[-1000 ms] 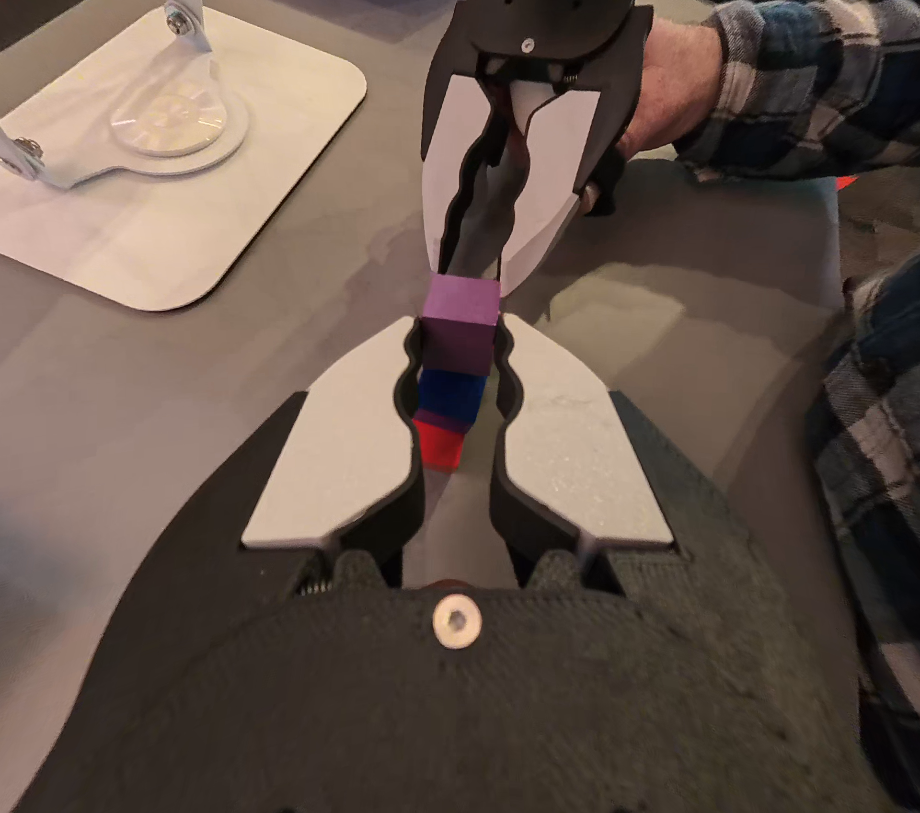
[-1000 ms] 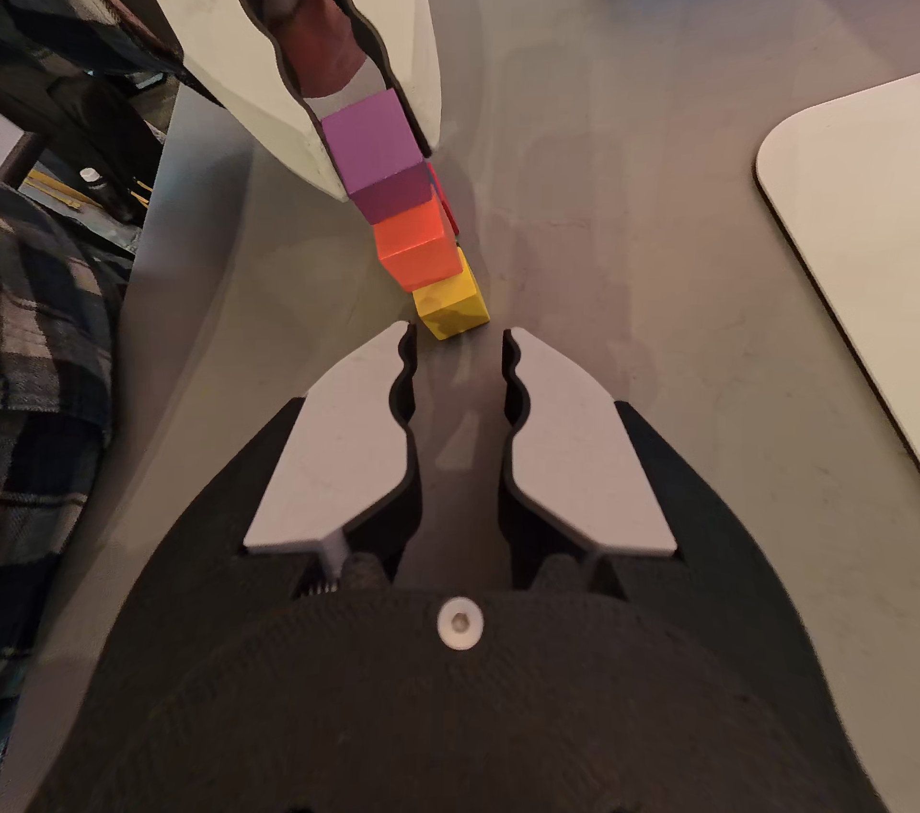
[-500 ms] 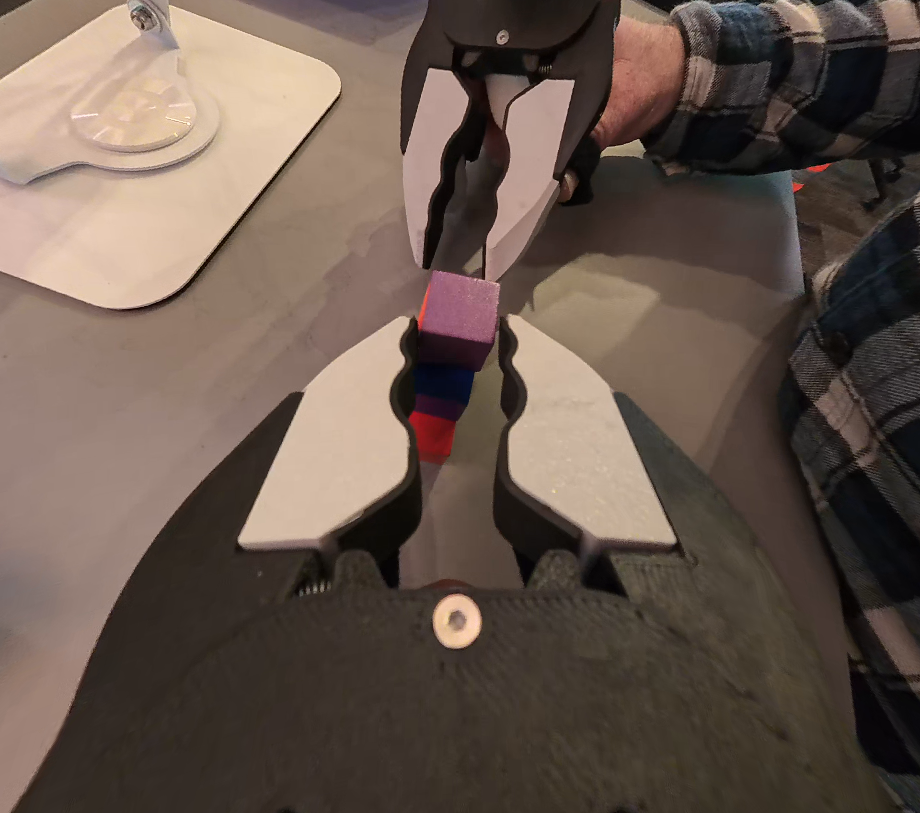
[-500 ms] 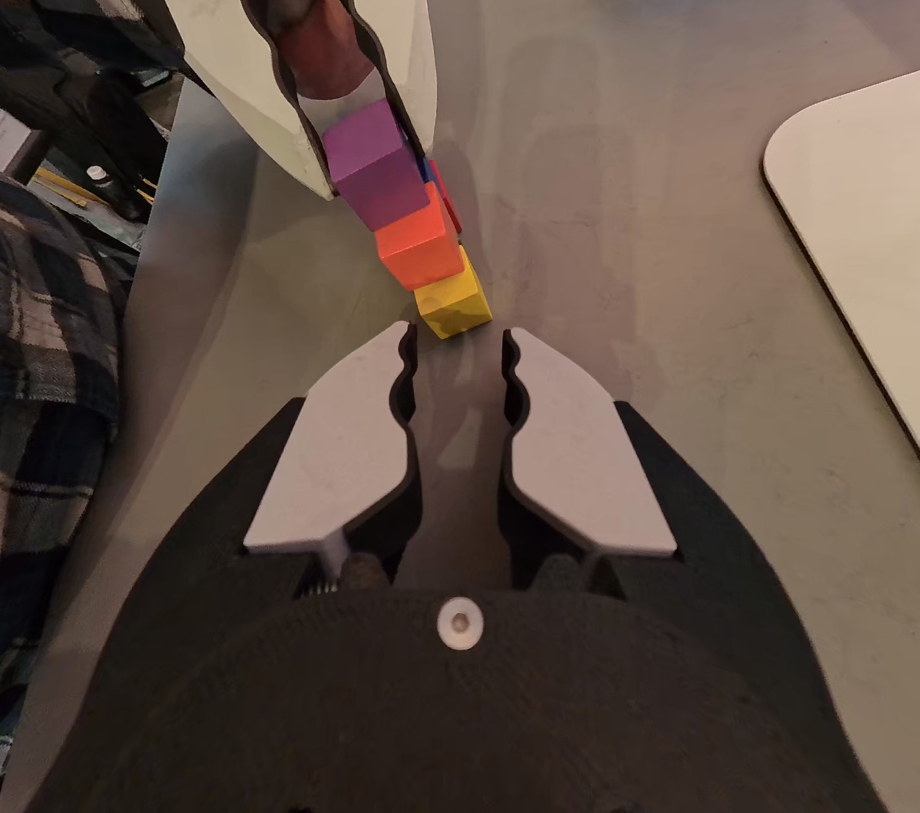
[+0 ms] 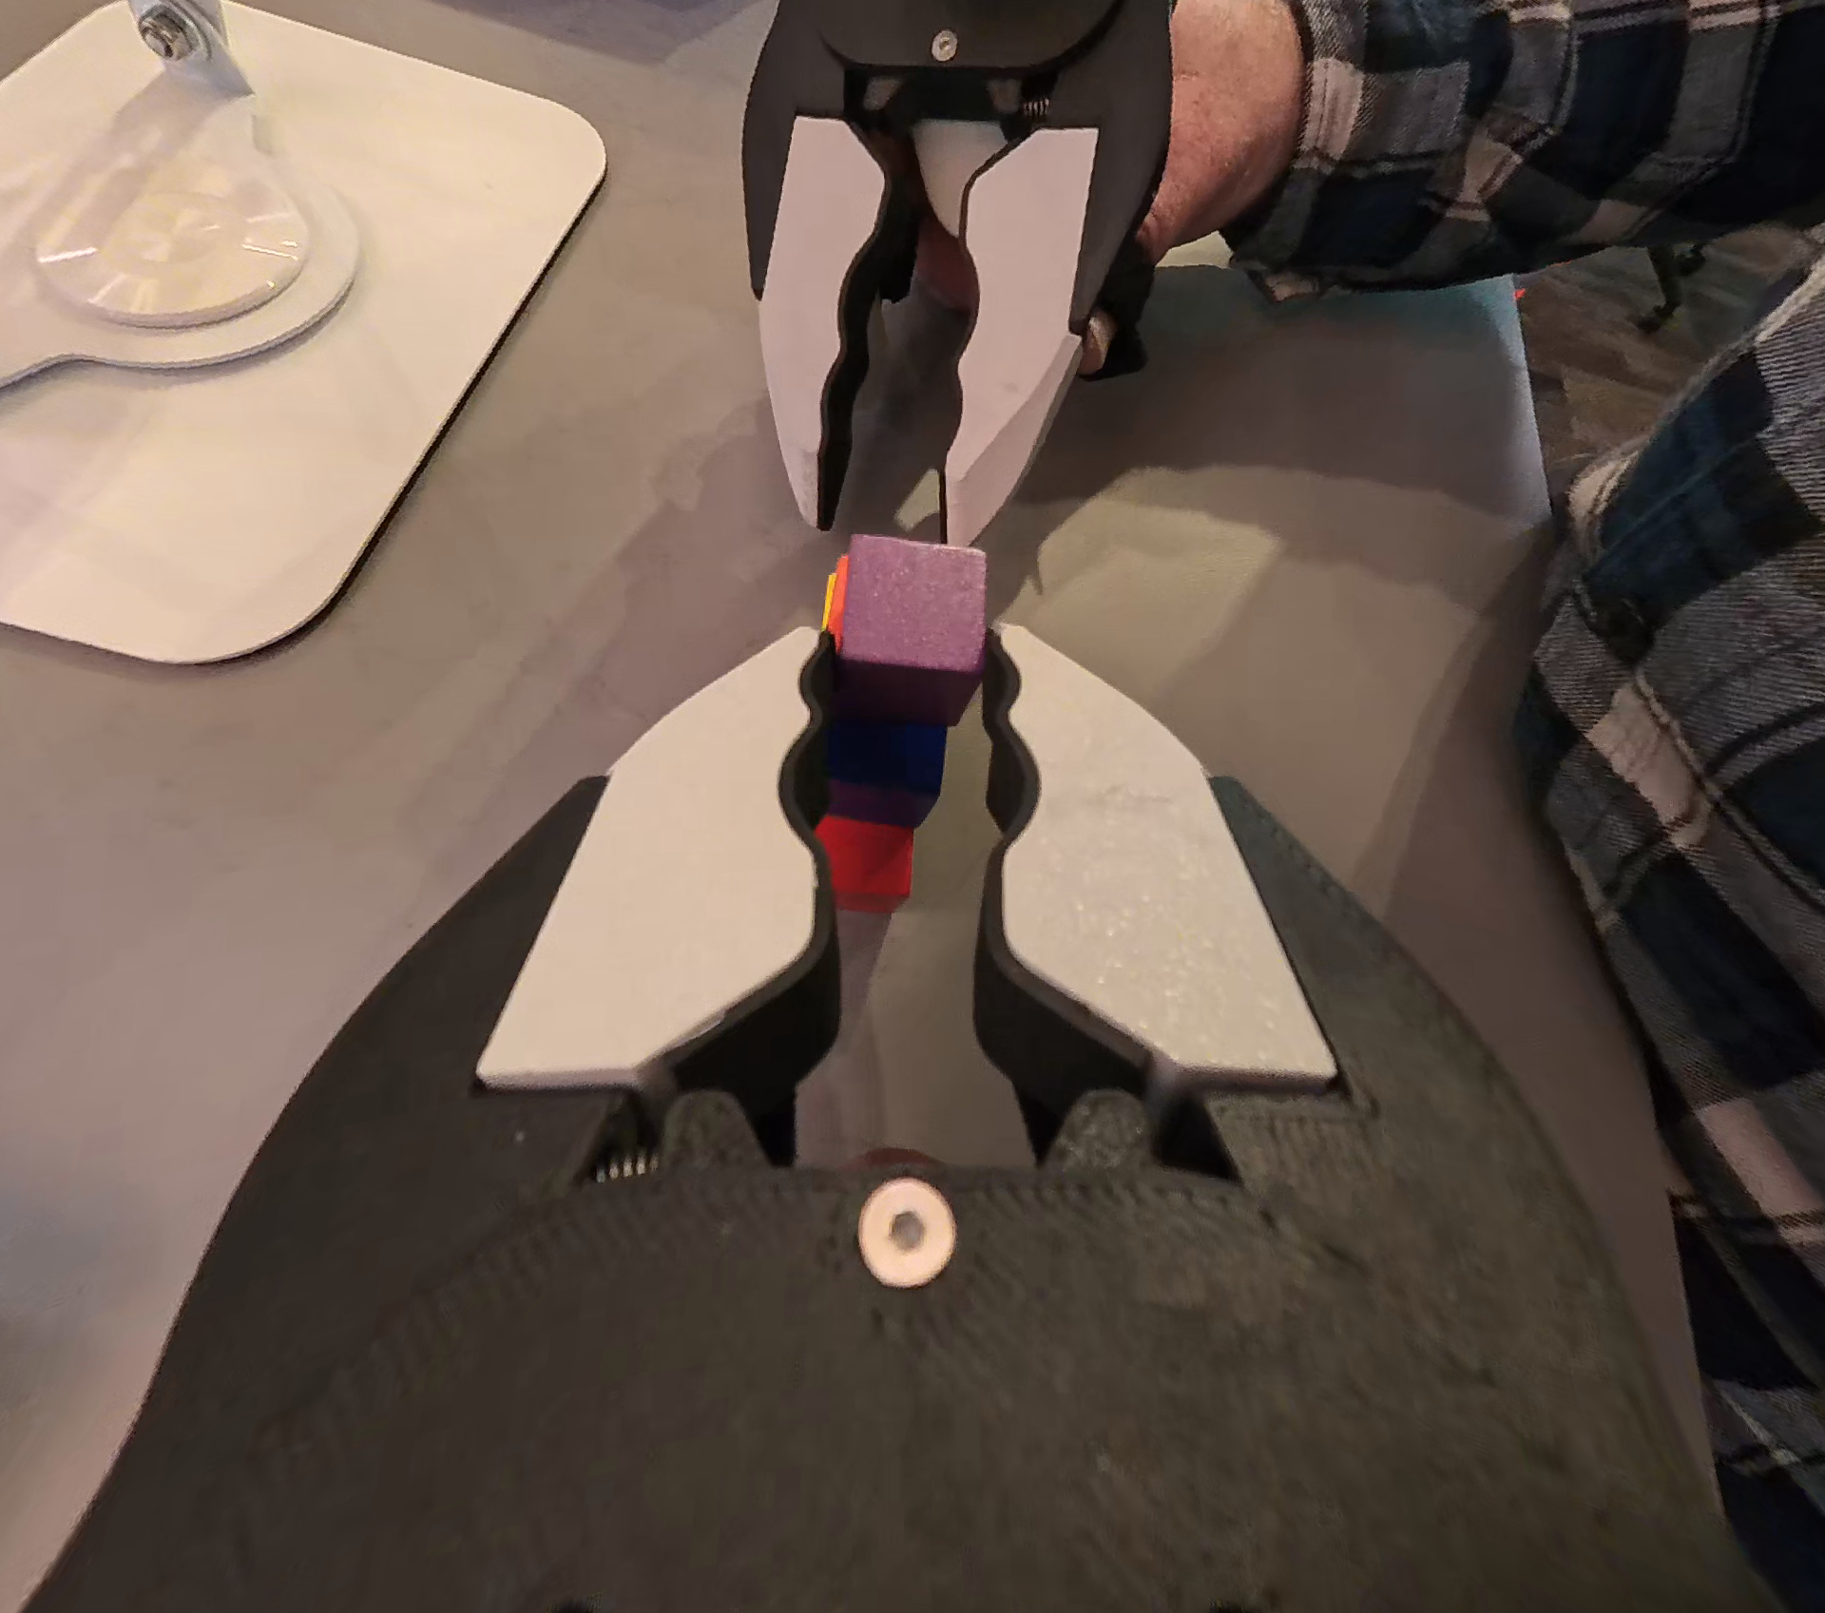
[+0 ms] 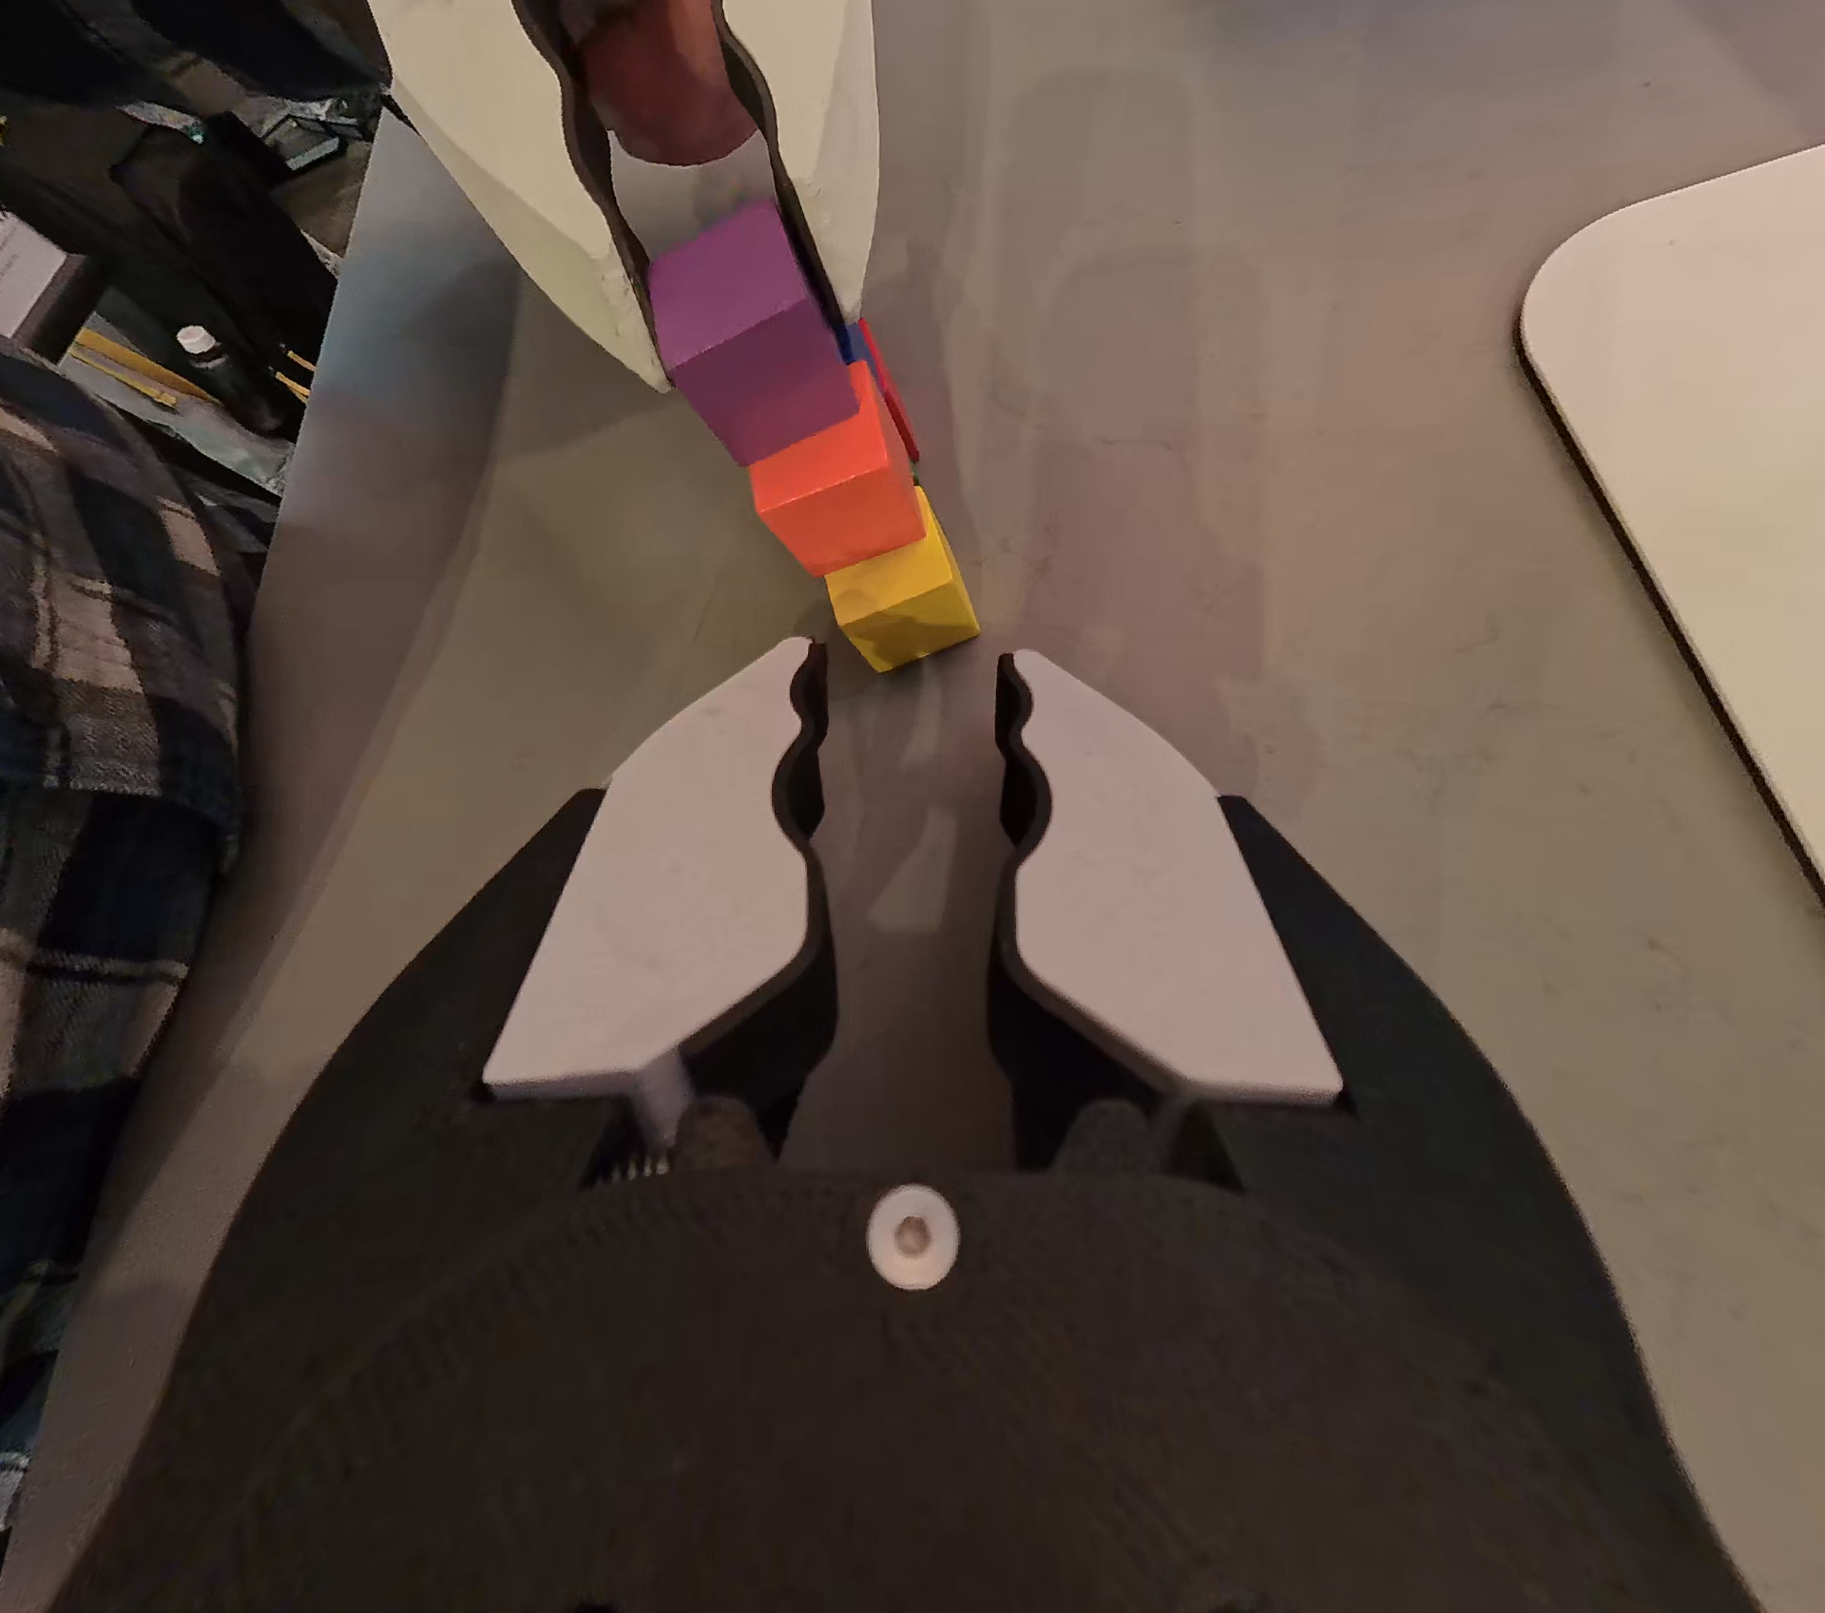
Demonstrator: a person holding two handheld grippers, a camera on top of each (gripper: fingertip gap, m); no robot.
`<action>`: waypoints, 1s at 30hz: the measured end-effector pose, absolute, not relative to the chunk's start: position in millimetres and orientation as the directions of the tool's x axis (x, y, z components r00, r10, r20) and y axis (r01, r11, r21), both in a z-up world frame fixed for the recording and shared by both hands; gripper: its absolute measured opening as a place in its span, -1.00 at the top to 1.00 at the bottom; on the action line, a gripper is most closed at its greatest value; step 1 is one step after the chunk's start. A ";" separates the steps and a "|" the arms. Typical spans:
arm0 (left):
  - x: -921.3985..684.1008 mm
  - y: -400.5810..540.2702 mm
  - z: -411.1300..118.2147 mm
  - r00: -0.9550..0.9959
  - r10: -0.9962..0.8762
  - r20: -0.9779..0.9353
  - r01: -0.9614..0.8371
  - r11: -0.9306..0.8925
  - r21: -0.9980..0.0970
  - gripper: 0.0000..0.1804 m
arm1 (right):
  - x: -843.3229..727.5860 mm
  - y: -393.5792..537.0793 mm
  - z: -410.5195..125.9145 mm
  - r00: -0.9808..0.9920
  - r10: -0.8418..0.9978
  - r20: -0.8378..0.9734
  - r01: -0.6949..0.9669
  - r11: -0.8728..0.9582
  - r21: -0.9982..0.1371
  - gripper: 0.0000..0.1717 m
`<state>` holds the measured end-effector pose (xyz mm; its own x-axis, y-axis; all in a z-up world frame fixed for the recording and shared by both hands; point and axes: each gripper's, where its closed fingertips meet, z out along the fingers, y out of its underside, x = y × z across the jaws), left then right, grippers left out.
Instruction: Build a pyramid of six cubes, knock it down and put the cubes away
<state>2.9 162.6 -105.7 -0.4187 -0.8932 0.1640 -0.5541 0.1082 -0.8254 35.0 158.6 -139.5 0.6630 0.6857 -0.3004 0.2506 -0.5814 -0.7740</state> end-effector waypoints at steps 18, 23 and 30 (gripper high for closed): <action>-11.2 186.4 -95.2 -0.307 -0.935 0.179 -0.567 0.028 -0.823 0.47 | 41.7 153.7 -135.5 0.674 0.679 -0.292 0.229 -0.568 -0.790 0.58; -33.2 203.7 -107.7 -0.137 -0.969 0.206 -0.600 -0.084 -0.796 0.56 | 54.4 142.1 -138.7 0.705 0.652 -0.279 0.227 -0.580 -0.782 0.60; -47.7 201.5 -131.4 0.028 -0.969 0.247 -0.618 -0.211 -0.757 0.15 | 70.1 120.1 -142.8 0.744 0.613 -0.267 0.217 -0.599 -0.771 0.49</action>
